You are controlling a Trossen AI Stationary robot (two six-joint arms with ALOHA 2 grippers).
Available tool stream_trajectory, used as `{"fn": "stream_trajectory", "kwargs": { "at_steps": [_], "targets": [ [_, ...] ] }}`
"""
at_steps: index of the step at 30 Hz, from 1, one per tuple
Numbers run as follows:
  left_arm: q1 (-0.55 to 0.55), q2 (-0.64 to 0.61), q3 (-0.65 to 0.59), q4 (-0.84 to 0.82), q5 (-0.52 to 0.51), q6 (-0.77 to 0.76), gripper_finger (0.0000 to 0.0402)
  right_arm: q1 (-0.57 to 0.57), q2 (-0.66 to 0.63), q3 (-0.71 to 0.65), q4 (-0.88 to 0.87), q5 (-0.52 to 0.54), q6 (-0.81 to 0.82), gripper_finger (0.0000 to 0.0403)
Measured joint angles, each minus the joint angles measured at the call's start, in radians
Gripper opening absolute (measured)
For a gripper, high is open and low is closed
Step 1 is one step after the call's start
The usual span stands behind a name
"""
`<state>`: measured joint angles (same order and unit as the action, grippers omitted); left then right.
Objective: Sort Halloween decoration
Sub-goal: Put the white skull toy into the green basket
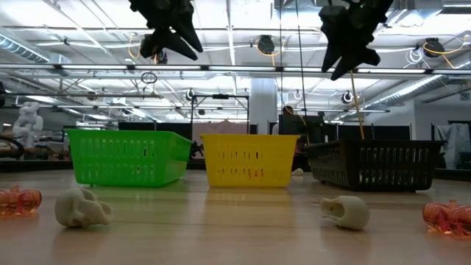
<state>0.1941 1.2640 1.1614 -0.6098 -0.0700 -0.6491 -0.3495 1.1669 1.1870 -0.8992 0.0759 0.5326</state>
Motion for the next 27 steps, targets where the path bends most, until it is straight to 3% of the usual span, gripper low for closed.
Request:
{"fn": "stream_trajectory", "kwargs": {
  "at_steps": [7,10,14,17,27],
  "targets": [
    [0.045,0.000,0.000,0.001,0.000,0.000,0.0171,-0.177,0.103,0.000,0.030,-0.059,-0.182,0.0169],
    [0.049,0.000,0.000,0.004,0.002,-0.014,0.0189,-0.233,0.191,0.000,0.092,-0.143,-0.273,0.0176],
    [0.047,0.000,0.000,0.004,0.008,-0.106,0.0195,-0.267,0.310,0.000,0.188,-0.325,-0.430,0.0190],
    [0.032,0.000,0.000,0.003,0.008,-0.158,0.0196,-0.269,0.381,0.000,0.207,-0.395,-0.540,0.0198],
    [-0.043,0.000,0.000,0.002,-0.124,-0.244,0.0196,-0.263,0.527,0.000,0.222,-0.418,-0.913,0.0200]
  ]
}}
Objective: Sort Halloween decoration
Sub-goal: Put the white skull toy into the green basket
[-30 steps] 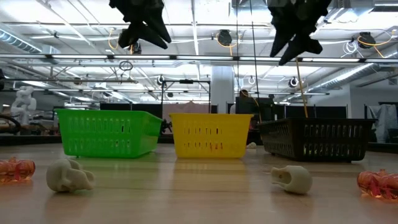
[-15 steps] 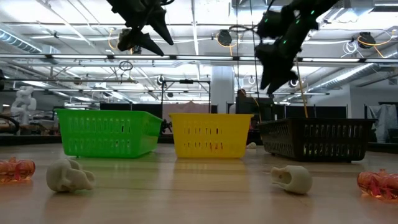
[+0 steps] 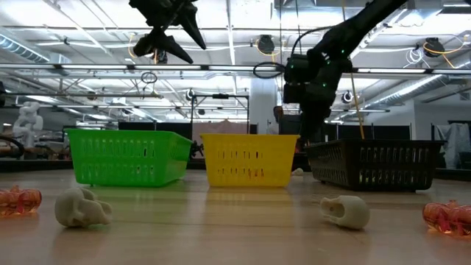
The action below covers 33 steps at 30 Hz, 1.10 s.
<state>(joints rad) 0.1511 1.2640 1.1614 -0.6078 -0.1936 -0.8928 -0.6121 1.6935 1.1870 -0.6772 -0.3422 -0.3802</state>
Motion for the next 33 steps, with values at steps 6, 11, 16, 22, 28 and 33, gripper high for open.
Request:
{"fn": "stream_trajectory", "kwargs": {
  "at_steps": [6,11,16,22,28,33],
  "targets": [
    [-0.030,0.000,0.000,-0.003,-0.028,-0.017,0.0196,0.000,0.055,0.000,0.019,0.029,-0.034,0.0199],
    [-0.042,0.000,0.000,-0.004,-0.028,0.012,0.0196,0.004,0.103,0.000,0.055,0.034,-0.032,0.0199],
    [-0.041,0.000,0.000,-0.004,-0.026,0.035,0.0196,0.012,0.139,0.000,0.083,0.104,-0.032,0.0199],
    [-0.043,0.000,0.000,-0.004,-0.024,0.034,0.0196,0.012,0.155,0.000,0.090,0.106,-0.024,0.0199],
    [-0.043,0.000,0.000,-0.004,-0.021,0.034,0.0196,0.014,0.157,0.000,0.094,0.106,-0.023,0.0199],
    [-0.043,0.000,0.000,-0.004,-0.021,0.035,0.0196,0.029,0.167,0.000,0.107,0.106,-0.013,0.0199]
  ]
}}
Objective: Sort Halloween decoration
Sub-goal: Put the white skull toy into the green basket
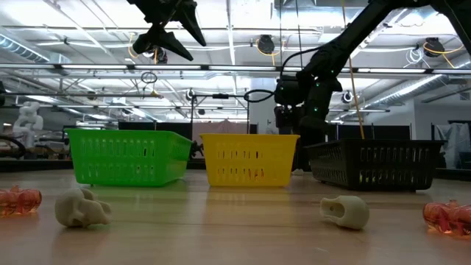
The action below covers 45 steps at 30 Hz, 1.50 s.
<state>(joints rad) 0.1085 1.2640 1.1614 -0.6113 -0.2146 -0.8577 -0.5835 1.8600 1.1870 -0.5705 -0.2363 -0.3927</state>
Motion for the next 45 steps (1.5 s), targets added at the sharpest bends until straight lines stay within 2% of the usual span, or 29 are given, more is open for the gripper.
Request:
{"fn": "stream_trajectory", "kwargs": {
  "at_steps": [8,11,25,29,35,39,45],
  "targets": [
    [0.000,0.000,0.000,0.000,0.000,0.001,0.0196,0.032,0.042,0.004,0.011,0.032,0.062,0.0198],
    [0.000,0.000,0.000,0.000,0.000,0.002,0.0196,0.036,0.043,0.004,0.011,0.054,0.076,0.0186],
    [0.000,0.000,0.000,-0.003,0.001,0.010,0.0196,0.035,0.046,0.002,-0.016,0.086,0.120,0.0039],
    [0.000,0.000,0.000,-0.004,0.001,0.010,0.0196,0.035,0.045,0.002,-0.035,0.074,0.124,0.0014],
    [0.000,0.000,0.000,-0.004,0.001,0.010,0.0196,0.036,0.007,-0.003,-0.075,0.009,0.171,0.0017],
    [0.000,0.000,0.000,-0.009,0.001,0.011,0.0196,0.032,-0.061,-0.004,-0.097,-0.072,0.214,0.0018],
    [0.000,0.000,0.000,-0.008,0.001,0.053,0.0196,0.021,-0.193,-0.004,-0.144,-0.299,0.348,0.0017]
  ]
}}
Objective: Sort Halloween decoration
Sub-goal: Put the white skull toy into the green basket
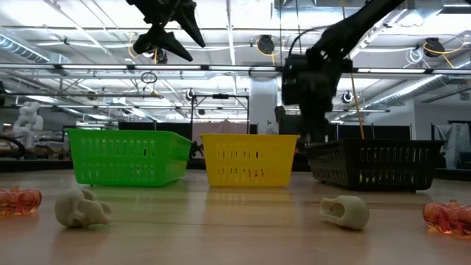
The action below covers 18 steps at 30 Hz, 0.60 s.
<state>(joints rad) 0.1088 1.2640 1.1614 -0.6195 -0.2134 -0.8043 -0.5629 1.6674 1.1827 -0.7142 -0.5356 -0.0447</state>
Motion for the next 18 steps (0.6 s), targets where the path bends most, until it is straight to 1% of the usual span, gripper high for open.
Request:
{"fn": "stream_trajectory", "kwargs": {
  "at_steps": [2,4,6,8,13,15,18],
  "targets": [
    [0.000,0.000,0.000,0.000,0.000,0.008,0.0196,0.002,-0.059,0.002,0.005,-0.088,0.054,0.0017],
    [0.000,0.000,0.000,0.000,0.000,0.009,0.0196,0.007,-0.116,0.002,0.021,-0.150,0.114,0.0017],
    [0.000,0.000,0.000,0.005,0.002,0.023,0.0196,0.015,-0.177,0.002,0.051,-0.189,0.182,0.0017],
    [0.000,0.000,0.000,0.010,0.011,0.034,0.0196,0.028,-0.239,0.002,0.090,-0.205,0.254,0.0017],
    [-0.001,0.000,0.000,0.012,0.030,0.036,0.0196,0.083,-0.372,0.002,0.235,-0.191,0.433,0.0017],
    [-0.001,0.000,0.000,0.020,0.049,0.053,0.0196,0.118,-0.414,0.002,0.304,-0.149,0.495,0.0017],
    [-0.001,0.000,0.000,0.058,0.084,0.083,0.0196,0.180,-0.462,0.003,0.403,-0.057,0.544,0.0017]
  ]
}}
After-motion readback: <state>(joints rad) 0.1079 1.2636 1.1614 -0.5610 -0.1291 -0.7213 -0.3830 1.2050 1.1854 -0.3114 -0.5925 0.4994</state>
